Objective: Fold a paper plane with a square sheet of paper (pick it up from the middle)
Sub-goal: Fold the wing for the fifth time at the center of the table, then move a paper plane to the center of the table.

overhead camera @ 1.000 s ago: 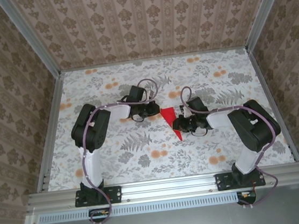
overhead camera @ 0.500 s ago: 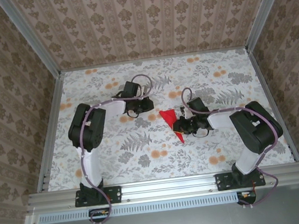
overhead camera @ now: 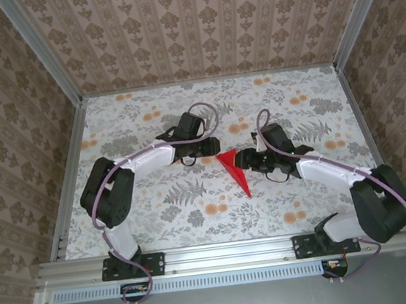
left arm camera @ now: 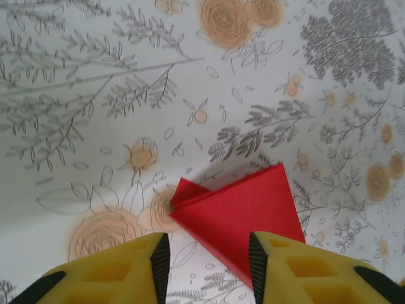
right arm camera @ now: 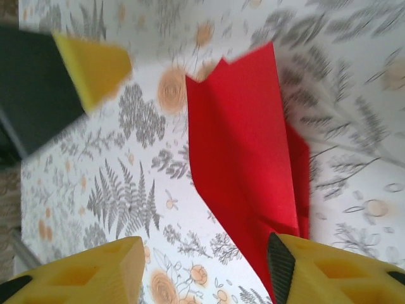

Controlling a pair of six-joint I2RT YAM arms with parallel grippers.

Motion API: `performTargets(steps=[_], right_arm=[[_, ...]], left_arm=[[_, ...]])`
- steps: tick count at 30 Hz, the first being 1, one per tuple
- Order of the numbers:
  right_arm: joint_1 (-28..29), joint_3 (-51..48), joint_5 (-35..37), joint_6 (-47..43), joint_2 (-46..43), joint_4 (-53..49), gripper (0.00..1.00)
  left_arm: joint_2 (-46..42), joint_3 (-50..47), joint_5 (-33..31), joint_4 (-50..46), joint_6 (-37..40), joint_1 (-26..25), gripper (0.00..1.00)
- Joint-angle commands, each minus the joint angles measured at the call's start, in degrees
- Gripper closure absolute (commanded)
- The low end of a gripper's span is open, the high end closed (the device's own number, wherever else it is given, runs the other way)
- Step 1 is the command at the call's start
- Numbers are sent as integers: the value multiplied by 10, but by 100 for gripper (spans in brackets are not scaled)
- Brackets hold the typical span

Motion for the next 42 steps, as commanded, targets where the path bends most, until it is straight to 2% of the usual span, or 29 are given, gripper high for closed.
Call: performTargets(steps=[1, 6, 11, 22, 30, 34, 39, 42], right_arm=[[-5, 8, 94, -13, -20, -71, 42], [-7, 25, 147, -6, -1, -122, 41], [-12, 24, 176, 7, 17, -128, 35], [-15, 25, 191, 14, 24, -129, 32], [-15, 27, 189, 18, 27, -134, 32], [-15, 29, 184, 19, 27, -131, 33], [-15, 23, 145, 14, 23, -96, 33], [-13, 15, 104, 7, 14, -60, 33]], left_arm=[[-22, -6, -43, -43, -25, -21, 54], [-16, 9, -48, -88, -91, -57, 39], [0, 23, -24, -120, -151, -78, 33], [59, 61, 53, -116, -177, -83, 34], [59, 62, 46, -127, -174, -79, 53], [28, 31, 39, -105, -165, -65, 76], [-11, -19, 71, -38, -147, -38, 98], [-31, -43, 105, 12, -121, -27, 100]])
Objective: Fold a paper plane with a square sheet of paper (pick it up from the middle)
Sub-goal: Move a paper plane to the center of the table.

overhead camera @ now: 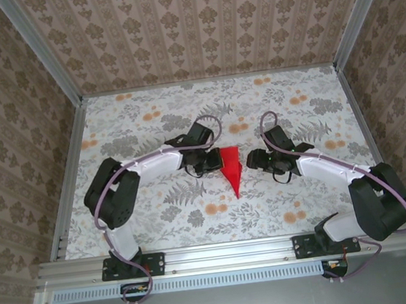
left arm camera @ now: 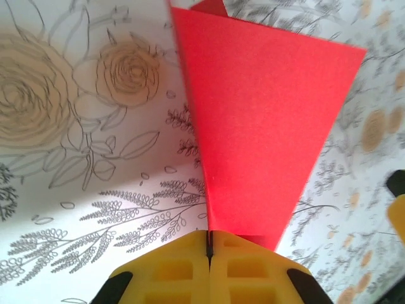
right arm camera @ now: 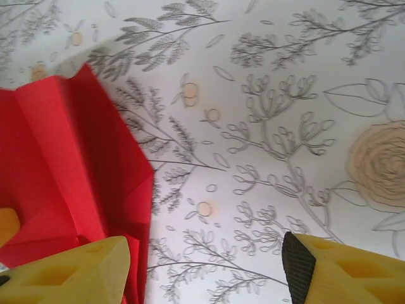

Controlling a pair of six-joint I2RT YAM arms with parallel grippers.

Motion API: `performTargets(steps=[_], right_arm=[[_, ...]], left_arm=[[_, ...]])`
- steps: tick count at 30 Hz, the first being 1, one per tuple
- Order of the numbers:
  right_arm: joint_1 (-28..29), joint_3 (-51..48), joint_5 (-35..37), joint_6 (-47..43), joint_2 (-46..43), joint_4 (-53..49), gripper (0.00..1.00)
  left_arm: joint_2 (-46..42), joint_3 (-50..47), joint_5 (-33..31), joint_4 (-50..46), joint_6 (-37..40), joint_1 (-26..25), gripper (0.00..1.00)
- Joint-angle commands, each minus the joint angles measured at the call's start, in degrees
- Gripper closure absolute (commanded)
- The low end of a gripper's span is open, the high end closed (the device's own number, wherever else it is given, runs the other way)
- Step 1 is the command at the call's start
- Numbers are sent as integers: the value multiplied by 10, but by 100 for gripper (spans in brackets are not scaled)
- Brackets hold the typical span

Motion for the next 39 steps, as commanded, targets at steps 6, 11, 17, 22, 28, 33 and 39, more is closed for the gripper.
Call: performTargets(steps=[6, 11, 17, 22, 28, 33, 39], right_arm=[[22, -7, -88, -11, -22, 91, 33], [54, -5, -78, -24, -16, 109, 33], [92, 29, -43, -35, 39, 82, 35], [117, 65, -28, -42, 76, 64, 37], [139, 102, -8, -49, 107, 39, 38], [152, 119, -11, -53, 123, 32, 38], [176, 144, -9, -64, 143, 23, 40]], left_arm=[[-63, -74, 89, 161, 55, 28, 100], [-38, -111, 115, 215, 34, 50, 100], [-21, -142, 106, 230, 26, 69, 100], [-39, -163, 90, 210, 43, 81, 100], [-75, -187, 77, 170, 71, 98, 100], [-100, -198, 79, 152, 91, 108, 100], [-80, -195, 85, 157, 90, 108, 100]])
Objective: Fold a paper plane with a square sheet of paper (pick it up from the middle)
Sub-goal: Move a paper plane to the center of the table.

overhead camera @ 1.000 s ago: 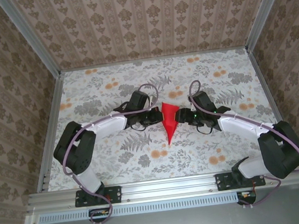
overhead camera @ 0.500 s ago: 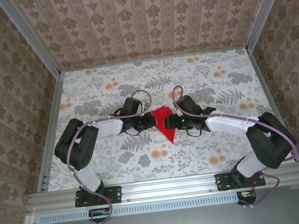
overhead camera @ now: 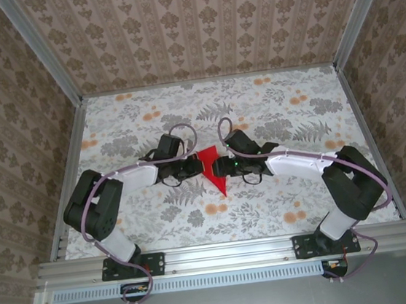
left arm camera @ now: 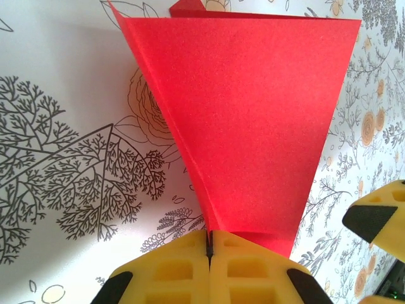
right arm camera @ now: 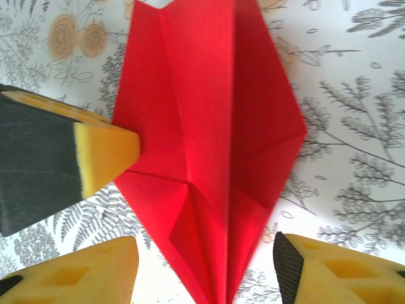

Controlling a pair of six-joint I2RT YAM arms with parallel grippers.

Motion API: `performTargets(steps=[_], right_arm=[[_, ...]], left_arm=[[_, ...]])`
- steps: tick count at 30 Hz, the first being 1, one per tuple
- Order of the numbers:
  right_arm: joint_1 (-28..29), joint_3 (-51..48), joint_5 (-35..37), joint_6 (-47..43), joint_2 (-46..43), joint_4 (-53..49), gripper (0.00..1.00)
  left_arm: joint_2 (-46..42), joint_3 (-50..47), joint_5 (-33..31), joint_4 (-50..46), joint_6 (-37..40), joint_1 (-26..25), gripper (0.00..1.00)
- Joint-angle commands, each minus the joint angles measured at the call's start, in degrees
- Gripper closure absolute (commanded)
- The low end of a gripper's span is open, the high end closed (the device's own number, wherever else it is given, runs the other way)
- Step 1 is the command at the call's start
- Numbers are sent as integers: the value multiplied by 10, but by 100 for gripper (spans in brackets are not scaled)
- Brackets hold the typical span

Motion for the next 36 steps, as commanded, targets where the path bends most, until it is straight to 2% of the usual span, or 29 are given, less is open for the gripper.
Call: performTargets(steps=[1, 13, 21, 27, 36], right_arm=[[12, 23, 16, -15, 15, -23, 41], [21, 63, 23, -22, 71, -56, 42], [29, 66, 8, -32, 76, -52, 52], [30, 62, 21, -31, 63, -59, 50], [44, 77, 2, -42, 92, -69, 46]], left_arm=[[9, -2, 6, -9, 19, 2, 100], [20, 3, -5, -38, 29, 8, 100], [21, 5, -6, -40, 28, 9, 100], [21, 5, -7, -42, 28, 9, 100], [23, 4, -4, -39, 26, 9, 100]])
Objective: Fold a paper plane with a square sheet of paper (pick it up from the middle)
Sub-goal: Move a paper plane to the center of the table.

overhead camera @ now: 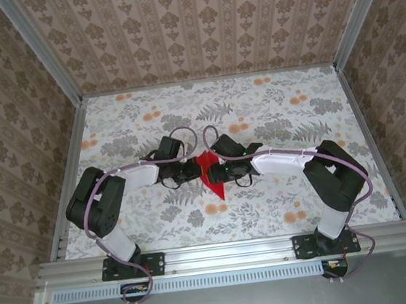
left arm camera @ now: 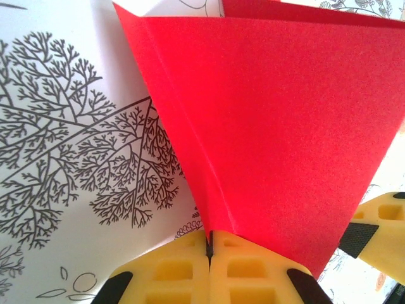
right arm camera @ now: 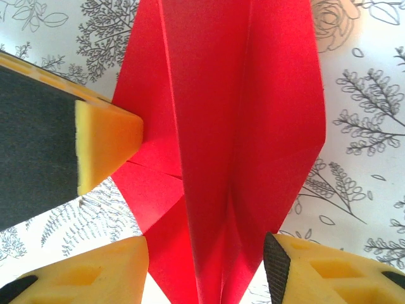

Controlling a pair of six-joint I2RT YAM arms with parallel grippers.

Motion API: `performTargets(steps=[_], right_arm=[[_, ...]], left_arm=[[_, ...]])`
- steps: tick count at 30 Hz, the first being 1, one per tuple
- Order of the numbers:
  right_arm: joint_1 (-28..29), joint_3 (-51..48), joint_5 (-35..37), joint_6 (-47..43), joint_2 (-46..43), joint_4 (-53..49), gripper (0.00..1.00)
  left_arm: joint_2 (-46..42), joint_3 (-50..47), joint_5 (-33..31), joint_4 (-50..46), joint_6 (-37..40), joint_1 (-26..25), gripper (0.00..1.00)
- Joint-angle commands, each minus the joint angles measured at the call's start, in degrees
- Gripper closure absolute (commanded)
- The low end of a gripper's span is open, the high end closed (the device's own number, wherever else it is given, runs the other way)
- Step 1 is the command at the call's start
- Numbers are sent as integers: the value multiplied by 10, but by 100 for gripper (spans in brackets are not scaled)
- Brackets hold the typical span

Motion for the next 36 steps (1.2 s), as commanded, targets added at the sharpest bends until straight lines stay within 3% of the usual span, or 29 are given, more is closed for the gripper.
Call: performTargets(steps=[1, 13, 23, 28, 32, 36], right_arm=[[11, 22, -8, -15, 17, -23, 46], [21, 38, -5, -21, 35, -40, 44], [34, 44, 52, -6, 41, -43, 49], [35, 41, 73, 3, 34, -45, 70], [35, 37, 98, 6, 15, -46, 86], [35, 42, 150, 6, -7, -78, 90]], left_arm=[[4, 4, -1, -11, 15, 5, 100], [7, 6, 2, -10, 14, 5, 100], [3, 6, 5, -10, 12, 5, 100], [-7, 10, -5, -26, 8, 7, 97], [-30, 19, -20, -53, 6, 7, 87], [-58, 35, -68, -104, 8, 8, 71]])
